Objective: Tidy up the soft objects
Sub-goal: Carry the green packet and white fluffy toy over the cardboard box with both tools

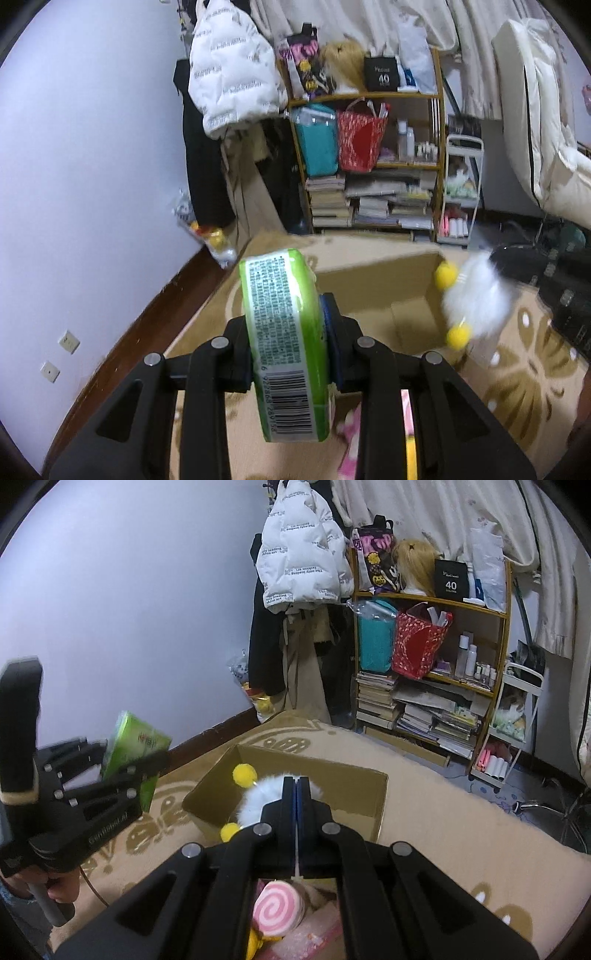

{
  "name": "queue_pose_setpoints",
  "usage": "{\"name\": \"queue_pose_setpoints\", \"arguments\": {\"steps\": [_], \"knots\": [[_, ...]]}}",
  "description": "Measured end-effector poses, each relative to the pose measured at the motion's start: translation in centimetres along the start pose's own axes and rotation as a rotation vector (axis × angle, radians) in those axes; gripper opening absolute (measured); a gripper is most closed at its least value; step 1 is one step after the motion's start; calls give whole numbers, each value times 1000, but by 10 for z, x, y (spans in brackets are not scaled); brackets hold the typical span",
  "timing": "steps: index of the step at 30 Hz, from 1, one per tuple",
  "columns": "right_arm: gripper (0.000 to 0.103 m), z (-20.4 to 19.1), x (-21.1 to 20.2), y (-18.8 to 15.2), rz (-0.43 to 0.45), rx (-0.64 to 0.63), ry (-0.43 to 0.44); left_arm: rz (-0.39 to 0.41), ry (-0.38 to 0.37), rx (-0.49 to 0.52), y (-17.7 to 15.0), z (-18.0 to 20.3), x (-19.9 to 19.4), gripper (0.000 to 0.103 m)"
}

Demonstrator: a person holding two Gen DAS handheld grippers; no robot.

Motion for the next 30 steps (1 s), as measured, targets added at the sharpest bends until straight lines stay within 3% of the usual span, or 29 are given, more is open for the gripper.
{"name": "queue_pose_setpoints", "arguments": {"steps": [7,16,20,30], "knots": [[1,7,26,2,-27,8,-6,-9,-16,13,19,13,34,29],[2,17,51,-14,-65,-15,-31,-74,-34,3,0,17,74,29],[2,20,66,-23,-86,-28,-61,-120,29,-49,-7,10,93,29],[2,27,86,-37,-134,-8,-73,-202,32,-26,-18,15,113,30]]}}
Point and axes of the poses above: each gripper's, at about its wrist camera, not at the fingertips, and x roughly the way its jaws point, z to its right, y to its top, the point moved 3 cm from there along x, roughly the way its jaws point, and after that the axes turned 2 degrees about x, right-handed, at the moved point
